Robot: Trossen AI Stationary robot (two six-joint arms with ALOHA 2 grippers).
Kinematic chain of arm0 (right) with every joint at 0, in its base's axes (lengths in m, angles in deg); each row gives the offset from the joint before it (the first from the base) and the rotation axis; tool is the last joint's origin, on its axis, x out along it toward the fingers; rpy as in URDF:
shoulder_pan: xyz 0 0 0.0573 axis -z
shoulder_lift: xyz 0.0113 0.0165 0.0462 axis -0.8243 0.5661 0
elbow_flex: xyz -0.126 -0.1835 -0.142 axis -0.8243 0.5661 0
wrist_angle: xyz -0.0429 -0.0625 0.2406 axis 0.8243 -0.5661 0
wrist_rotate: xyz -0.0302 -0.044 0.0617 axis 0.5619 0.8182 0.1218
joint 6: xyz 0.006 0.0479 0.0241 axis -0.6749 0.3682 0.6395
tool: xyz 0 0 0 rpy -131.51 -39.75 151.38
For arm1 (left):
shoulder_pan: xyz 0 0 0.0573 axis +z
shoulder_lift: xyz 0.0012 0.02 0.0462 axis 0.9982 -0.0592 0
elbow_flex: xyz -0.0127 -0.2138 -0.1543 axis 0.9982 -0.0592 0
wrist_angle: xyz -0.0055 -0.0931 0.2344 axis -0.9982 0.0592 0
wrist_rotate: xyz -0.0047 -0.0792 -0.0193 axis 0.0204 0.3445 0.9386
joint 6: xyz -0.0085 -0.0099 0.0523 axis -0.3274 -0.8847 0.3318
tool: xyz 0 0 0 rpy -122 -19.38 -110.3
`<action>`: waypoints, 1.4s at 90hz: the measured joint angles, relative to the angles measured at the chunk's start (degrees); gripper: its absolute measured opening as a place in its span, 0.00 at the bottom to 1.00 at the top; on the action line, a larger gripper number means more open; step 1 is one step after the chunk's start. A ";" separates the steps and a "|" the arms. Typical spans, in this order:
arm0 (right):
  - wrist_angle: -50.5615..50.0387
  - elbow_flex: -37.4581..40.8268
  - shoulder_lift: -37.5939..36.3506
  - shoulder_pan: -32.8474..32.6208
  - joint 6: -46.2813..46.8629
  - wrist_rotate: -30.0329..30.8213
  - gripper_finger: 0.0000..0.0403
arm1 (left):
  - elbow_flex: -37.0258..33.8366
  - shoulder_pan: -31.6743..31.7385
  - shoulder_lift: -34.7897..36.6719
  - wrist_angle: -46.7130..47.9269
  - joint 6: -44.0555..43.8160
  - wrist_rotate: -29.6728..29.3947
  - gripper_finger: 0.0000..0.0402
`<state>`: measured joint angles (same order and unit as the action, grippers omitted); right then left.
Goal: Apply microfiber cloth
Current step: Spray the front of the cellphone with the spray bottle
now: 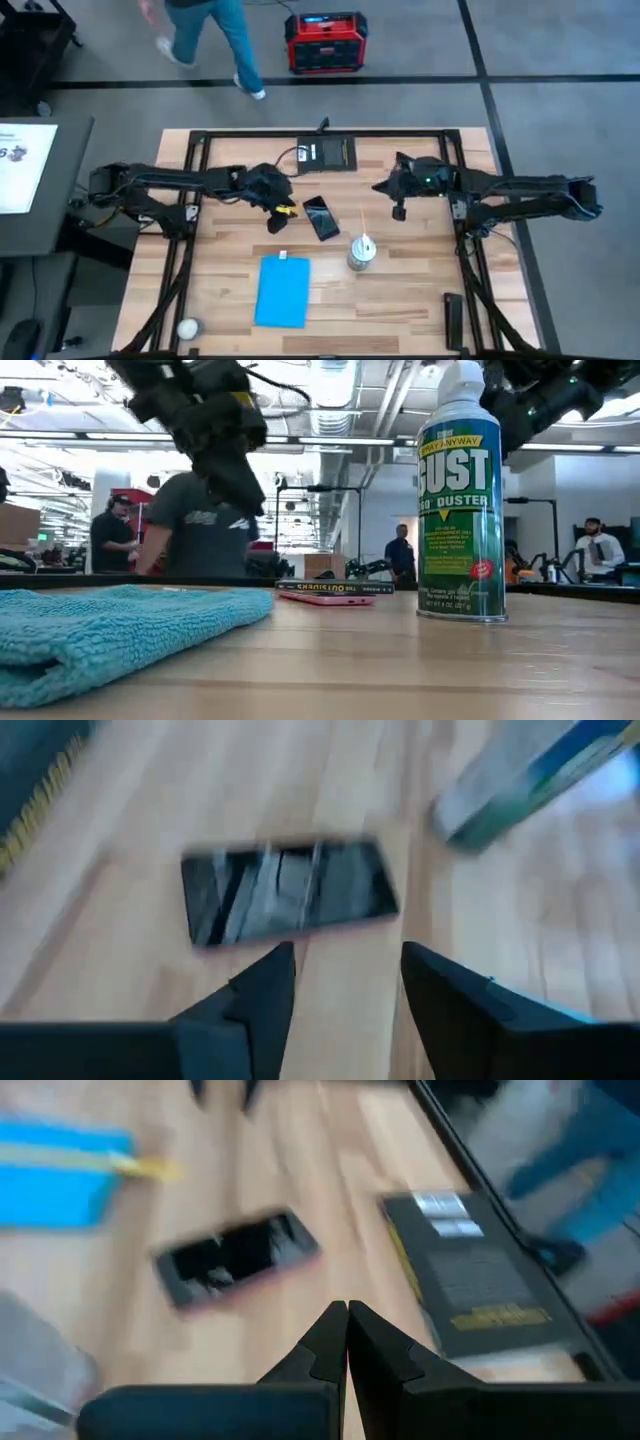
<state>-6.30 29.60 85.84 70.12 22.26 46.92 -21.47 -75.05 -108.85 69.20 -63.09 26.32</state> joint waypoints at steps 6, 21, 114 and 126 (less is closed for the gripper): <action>2.35 1.68 -0.51 0.86 1.35 -0.51 0.00 | -4.81 0.53 2.68 -7.21 -2.77 -0.01 0.41; 8.41 4.41 4.24 1.58 4.23 -2.01 0.00 | -13.91 0.70 4.47 -17.72 -9.14 -0.07 0.41; 15.99 -4.02 29.44 -2.21 -0.25 1.88 0.00 | -15.74 -1.12 -13.21 -30.71 -48.57 -2.10 0.48; 15.82 -4.02 32.98 -2.50 -0.67 1.95 0.00 | -15.67 -1.26 -16.48 -37.47 -45.64 -2.31 0.48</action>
<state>9.53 25.57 118.81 67.62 21.59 48.87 -37.14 -76.30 -125.34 31.74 -108.74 24.01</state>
